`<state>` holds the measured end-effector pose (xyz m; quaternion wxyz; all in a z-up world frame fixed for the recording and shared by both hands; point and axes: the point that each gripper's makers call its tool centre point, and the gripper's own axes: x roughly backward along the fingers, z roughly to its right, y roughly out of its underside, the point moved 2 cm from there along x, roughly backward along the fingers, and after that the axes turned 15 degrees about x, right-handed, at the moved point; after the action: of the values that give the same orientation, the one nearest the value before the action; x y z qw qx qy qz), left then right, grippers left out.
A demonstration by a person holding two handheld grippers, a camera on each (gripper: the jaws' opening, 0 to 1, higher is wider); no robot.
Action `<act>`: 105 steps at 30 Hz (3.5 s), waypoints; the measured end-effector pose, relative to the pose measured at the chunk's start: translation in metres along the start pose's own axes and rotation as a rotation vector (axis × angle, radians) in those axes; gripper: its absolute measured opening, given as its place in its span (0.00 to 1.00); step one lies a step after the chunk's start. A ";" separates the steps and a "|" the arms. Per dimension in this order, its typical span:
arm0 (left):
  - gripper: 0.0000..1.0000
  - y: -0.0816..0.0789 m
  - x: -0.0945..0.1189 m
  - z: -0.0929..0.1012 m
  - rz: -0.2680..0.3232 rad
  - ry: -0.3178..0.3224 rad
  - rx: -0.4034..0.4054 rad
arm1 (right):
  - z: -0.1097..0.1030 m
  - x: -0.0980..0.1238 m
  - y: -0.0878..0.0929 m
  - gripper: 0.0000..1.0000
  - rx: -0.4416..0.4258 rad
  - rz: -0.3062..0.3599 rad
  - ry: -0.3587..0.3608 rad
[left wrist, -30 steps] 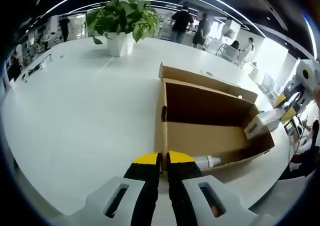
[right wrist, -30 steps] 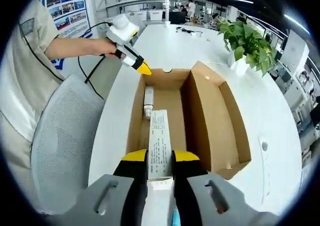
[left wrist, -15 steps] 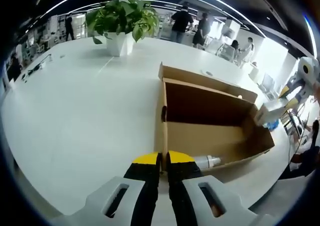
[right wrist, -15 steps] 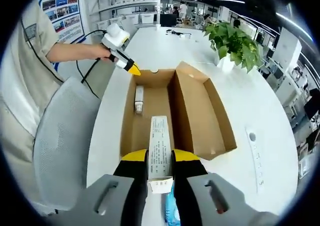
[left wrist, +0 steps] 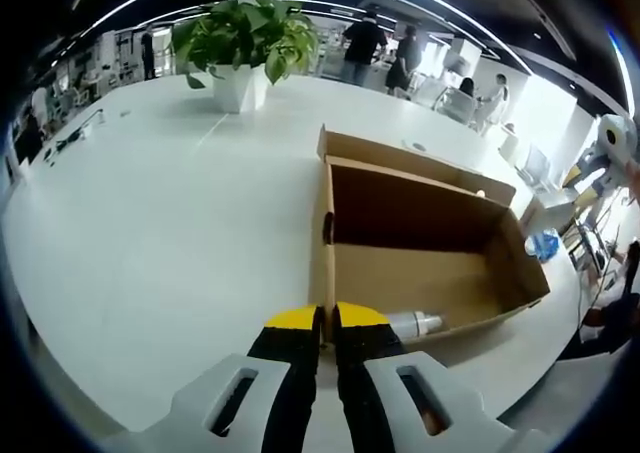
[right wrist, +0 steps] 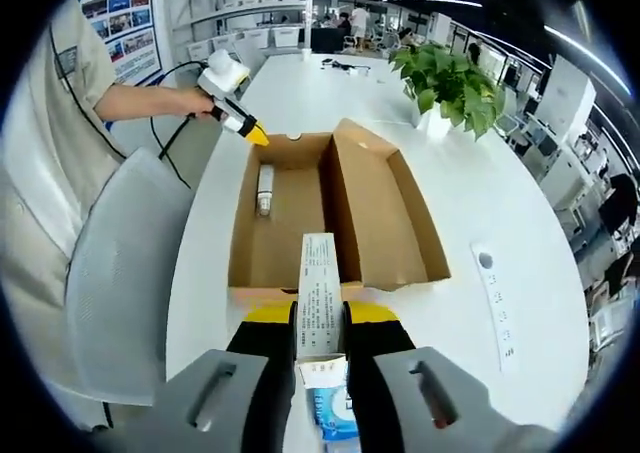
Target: Operate the shoe box by opening the lid, removing the specified soft item, and placing it in the target area until the item is outside and the box remains undamaged.
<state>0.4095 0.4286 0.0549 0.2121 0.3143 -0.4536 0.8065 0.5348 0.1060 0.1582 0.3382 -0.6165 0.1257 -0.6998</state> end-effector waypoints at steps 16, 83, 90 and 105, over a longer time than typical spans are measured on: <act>0.02 0.000 -0.001 -0.001 -0.001 -0.003 0.005 | 0.020 0.016 0.033 0.15 -0.016 -0.023 0.042; 0.01 -0.002 -0.003 -0.003 0.004 -0.028 -0.011 | 0.079 0.027 0.215 0.15 -0.111 -0.284 0.100; 0.01 -0.002 -0.003 -0.003 -0.001 -0.033 -0.019 | 0.072 0.030 0.234 0.15 -0.096 -0.340 0.077; 0.01 -0.002 -0.002 -0.003 -0.006 -0.039 -0.029 | 0.059 0.030 0.269 0.15 -0.020 -0.477 -0.001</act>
<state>0.4109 0.4316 0.0534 0.2099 0.3283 -0.4684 0.7930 0.6755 -0.0973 0.0342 0.1570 -0.6323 -0.0167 -0.7584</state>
